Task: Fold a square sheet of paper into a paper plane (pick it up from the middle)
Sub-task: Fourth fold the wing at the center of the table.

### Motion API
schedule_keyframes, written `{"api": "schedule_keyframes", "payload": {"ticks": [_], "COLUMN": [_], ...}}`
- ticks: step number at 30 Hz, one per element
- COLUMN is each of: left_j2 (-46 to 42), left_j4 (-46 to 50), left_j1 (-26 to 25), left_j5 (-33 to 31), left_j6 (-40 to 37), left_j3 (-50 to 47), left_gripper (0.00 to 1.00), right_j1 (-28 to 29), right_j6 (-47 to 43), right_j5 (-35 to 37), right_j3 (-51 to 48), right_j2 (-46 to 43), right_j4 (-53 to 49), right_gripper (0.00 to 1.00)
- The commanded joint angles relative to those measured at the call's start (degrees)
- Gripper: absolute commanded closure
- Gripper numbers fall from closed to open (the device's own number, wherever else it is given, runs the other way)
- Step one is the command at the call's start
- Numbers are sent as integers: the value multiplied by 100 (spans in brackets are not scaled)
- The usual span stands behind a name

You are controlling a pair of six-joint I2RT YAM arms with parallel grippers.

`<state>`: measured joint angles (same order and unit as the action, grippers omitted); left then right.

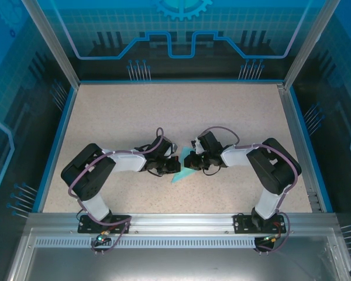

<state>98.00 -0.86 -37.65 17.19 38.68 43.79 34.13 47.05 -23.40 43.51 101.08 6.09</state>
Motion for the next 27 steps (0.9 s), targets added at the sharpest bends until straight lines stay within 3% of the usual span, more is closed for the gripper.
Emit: {"api": "schedule_keyframes", "payload": {"ticks": [1, 5, 11, 27], "left_j2": [-10, -351, -813, -294], "left_j4": [869, 804, 279, 585], "left_j1": [-14, -12, -6, -14], "left_j5": [-56, 157, 601, 714], "left_j6": [-75, -66, 307, 409], "left_j3": [-69, 56, -120, -134], "left_gripper": [100, 99, 86, 85], "right_j1": [94, 94, 102, 164], "right_j6": [103, 25, -16, -9], "right_j5": [114, 401, 631, 845], "right_j3": [80, 116, 126, 480], "right_j2": [218, 264, 281, 668], "right_j4": [-230, -746, -1126, -1678], "right_gripper": [90, 90, 90, 90]}}
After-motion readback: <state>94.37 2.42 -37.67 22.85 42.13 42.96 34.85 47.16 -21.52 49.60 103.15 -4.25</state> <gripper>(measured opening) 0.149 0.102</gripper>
